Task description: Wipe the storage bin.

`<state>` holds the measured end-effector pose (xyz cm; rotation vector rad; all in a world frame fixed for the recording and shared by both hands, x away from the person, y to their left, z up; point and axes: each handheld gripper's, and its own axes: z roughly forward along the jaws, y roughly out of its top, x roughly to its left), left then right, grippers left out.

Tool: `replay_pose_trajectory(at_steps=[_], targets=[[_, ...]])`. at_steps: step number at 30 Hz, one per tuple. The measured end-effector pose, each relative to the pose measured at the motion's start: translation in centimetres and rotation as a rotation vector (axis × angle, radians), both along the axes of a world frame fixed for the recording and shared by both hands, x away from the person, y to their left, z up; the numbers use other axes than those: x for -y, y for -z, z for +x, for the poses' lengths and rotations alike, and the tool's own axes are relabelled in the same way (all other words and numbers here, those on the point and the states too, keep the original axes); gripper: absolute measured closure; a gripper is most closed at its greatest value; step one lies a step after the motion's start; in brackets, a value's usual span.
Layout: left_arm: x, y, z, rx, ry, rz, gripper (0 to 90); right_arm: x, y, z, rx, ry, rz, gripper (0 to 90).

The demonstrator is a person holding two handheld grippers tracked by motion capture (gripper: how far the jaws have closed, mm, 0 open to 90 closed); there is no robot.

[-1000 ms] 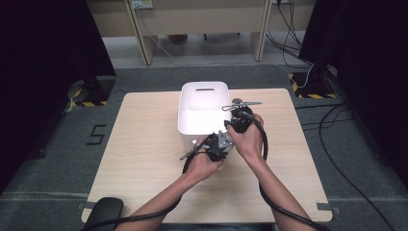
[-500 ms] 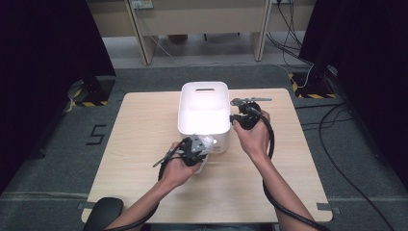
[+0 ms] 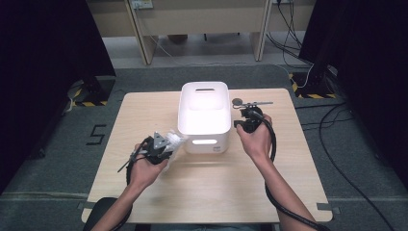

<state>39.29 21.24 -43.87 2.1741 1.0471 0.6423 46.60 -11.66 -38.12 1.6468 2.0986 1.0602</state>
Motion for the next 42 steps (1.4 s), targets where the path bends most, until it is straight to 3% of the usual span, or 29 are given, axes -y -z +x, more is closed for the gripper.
replay_pose_trajectory(at_steps=[9, 13, 18, 23, 28, 33, 38, 42], targets=[[-1.3, 0.8, 0.1, -0.012, -0.034, -0.033, 78.4, -1.2, 0.5, 0.0, 0.001, -0.022, -0.016, 86.4], [-2.4, 0.9, 0.2, -0.012, -0.060, -0.026, 78.4, -0.5, 0.5, -0.1, 0.005, -0.017, -0.018, 83.2], [-4.8, 1.6, 1.1, -0.024, -0.138, 0.003, 78.3, 1.7, 1.5, -1.0, -0.008, 0.009, -0.042, 78.9], [-6.2, 3.0, 2.8, -0.075, -0.197, 0.030, 77.9, 3.2, 2.7, -1.5, -0.034, 0.029, -0.047, 77.2], [-6.5, 4.7, 4.4, -0.118, -0.216, 0.012, 75.3, 3.5, 3.2, -1.6, -0.049, 0.040, -0.049, 76.0], [-6.5, 5.6, 5.7, -0.118, -0.225, -0.002, 65.5, 3.1, 3.5, -1.5, -0.053, 0.026, -0.057, 74.7], [-6.6, 5.9, 6.0, -0.112, -0.232, -0.004, 52.9, 3.1, 3.6, -1.6, -0.045, 0.023, -0.063, 72.9], [-6.3, 5.5, 5.5, -0.061, -0.173, 0.008, 40.7, 3.3, 3.5, -1.7, -0.041, 0.025, -0.060, 71.7]])
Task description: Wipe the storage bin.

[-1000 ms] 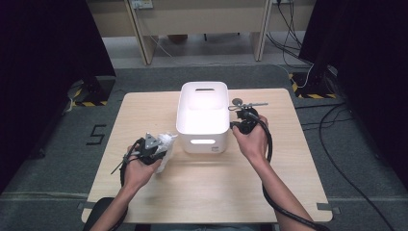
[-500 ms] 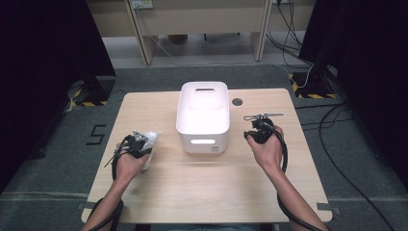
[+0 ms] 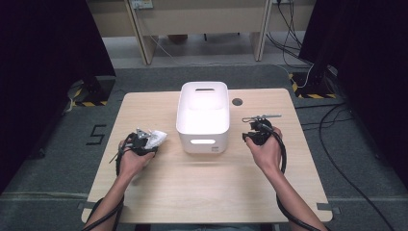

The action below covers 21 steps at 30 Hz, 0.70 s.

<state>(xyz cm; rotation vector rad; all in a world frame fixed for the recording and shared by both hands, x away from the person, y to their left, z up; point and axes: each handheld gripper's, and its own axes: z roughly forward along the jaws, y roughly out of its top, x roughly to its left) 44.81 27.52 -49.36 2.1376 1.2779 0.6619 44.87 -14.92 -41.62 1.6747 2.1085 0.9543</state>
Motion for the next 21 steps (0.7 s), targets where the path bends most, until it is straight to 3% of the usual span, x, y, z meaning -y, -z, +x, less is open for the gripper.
replay_pose_trajectory(at_steps=[7, 13, 19, 21], targets=[[0.2, -1.4, -1.3, 0.046, 0.053, -0.023, 32.6, 0.2, -0.2, -0.4, 0.007, -0.002, 0.000, 69.7], [-0.1, -2.9, -3.5, 0.087, 0.082, -0.025, 30.7, 1.0, -0.3, -0.7, 0.025, 0.008, 0.014, 67.2], [-2.3, -4.0, -5.9, 0.140, 0.062, -0.088, 31.3, 2.2, -0.3, -1.9, 0.037, 0.016, 0.033, 65.6], [-3.4, -4.1, -6.6, 0.153, 0.044, -0.082, 31.3, 2.6, -0.3, -2.5, 0.042, 0.020, 0.039, 65.0]])
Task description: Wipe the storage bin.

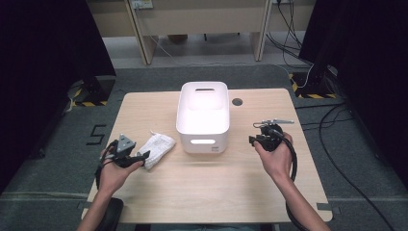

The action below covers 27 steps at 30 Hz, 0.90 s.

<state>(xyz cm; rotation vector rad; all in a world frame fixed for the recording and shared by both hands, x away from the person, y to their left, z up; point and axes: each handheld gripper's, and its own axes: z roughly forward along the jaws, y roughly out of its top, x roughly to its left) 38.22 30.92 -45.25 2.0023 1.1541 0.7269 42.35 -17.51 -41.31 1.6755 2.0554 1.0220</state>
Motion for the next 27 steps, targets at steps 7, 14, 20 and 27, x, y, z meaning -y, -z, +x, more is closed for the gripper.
replay_pose_trajectory(at_steps=[7, 14, 20, 27], targets=[[-4.4, 1.7, -1.0, 0.009, -0.109, -0.050, 31.9, 1.8, -0.1, -2.0, 0.020, 0.016, 0.008, 62.9], [-5.9, 4.1, -1.3, 0.019, -0.182, -0.044, 33.1, 3.9, 0.6, -4.2, 0.019, 0.051, 0.017, 60.0], [-5.9, 4.7, -1.6, 0.023, -0.176, -0.061, 33.3, 5.5, 1.1, -5.5, 0.021, 0.095, 0.026, 57.5], [-5.7, 4.7, -1.6, 0.042, -0.173, -0.081, 33.4, 5.7, 2.1, -5.2, -0.004, 0.105, 0.017, 55.4]])
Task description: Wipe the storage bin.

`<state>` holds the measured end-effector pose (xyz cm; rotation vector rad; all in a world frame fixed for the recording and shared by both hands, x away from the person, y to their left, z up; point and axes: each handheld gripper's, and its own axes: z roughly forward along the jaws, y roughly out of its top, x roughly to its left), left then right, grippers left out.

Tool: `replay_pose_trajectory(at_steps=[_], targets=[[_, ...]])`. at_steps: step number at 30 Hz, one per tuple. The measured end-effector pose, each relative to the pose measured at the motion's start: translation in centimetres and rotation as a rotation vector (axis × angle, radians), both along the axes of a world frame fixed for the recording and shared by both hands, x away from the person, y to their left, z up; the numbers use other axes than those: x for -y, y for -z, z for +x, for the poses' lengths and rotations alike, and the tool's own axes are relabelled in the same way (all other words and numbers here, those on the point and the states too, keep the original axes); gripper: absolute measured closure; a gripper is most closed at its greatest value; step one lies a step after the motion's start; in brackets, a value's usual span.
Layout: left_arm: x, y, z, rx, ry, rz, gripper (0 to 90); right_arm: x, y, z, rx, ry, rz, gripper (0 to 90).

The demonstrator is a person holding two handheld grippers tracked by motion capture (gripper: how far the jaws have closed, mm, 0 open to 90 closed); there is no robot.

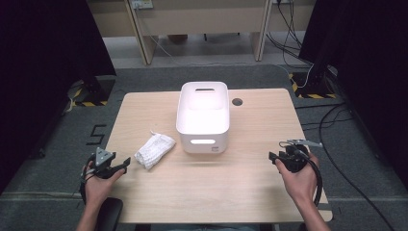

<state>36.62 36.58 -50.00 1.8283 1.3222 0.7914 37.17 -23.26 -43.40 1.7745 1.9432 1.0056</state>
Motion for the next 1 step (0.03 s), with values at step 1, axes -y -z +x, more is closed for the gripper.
replay_pose_trajectory(at_steps=[1], targets=[[0.00, 0.00, 0.01, 0.000, 0.000, -0.001, 33.4, -0.03, 0.08, 0.05, -0.004, 0.002, 0.003, 55.1]])
